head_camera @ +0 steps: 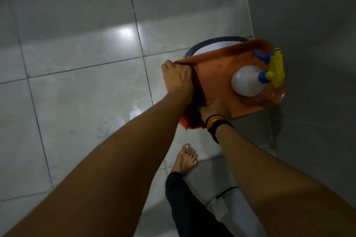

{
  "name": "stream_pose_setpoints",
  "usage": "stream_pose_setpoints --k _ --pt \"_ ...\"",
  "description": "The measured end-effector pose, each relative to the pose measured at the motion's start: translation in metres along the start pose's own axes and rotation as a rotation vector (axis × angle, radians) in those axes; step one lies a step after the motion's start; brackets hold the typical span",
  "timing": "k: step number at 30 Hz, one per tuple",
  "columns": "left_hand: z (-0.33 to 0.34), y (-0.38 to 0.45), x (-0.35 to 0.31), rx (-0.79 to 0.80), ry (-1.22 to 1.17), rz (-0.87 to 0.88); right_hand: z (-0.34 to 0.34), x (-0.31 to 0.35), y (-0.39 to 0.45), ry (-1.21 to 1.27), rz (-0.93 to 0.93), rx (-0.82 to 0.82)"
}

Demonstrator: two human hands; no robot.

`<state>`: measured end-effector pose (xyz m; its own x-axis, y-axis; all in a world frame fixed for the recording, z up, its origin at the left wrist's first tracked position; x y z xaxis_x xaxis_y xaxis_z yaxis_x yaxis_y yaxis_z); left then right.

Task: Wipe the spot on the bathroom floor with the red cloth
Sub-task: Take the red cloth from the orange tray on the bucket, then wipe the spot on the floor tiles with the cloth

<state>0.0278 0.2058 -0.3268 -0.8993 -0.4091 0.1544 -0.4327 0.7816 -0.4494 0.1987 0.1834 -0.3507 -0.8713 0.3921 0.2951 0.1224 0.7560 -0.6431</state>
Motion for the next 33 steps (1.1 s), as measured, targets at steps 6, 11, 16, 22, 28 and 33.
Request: stream_pose_setpoints --k 6,11,16,22,28,33 --pt "-0.048 -0.058 0.080 -0.204 -0.598 -0.209 -0.031 0.040 -0.058 0.289 -0.174 -0.047" --pt "0.011 -0.157 0.193 -0.010 -1.054 -0.468 -0.025 0.067 -0.140 0.366 -0.400 -0.073" --pt "0.160 -0.281 0.263 0.233 -1.348 -0.801 0.100 0.034 -0.195 0.193 -0.340 0.127" --pt "0.348 -0.366 0.241 0.608 -1.639 -0.948 0.255 -0.016 -0.197 -0.081 -0.295 0.107" --pt "0.464 -0.348 0.281 0.302 -0.940 -0.772 0.363 -0.027 -0.136 -0.261 -0.496 0.037" --pt "0.540 -0.312 0.350 0.147 -0.756 -0.692 0.437 -0.103 -0.118 -0.524 -0.463 0.149"
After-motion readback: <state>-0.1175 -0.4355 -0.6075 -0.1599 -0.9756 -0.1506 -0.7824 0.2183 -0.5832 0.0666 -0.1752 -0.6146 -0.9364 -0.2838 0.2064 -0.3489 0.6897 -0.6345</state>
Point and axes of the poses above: each hand's wrist, its own y-axis towards the middle knuckle, its own z-axis out of the palm, x = y × z, the point moved 8 cm from there along y, towards the middle knuckle, and after that the axes turned 6 degrees about -x, right-handed, at the moved point
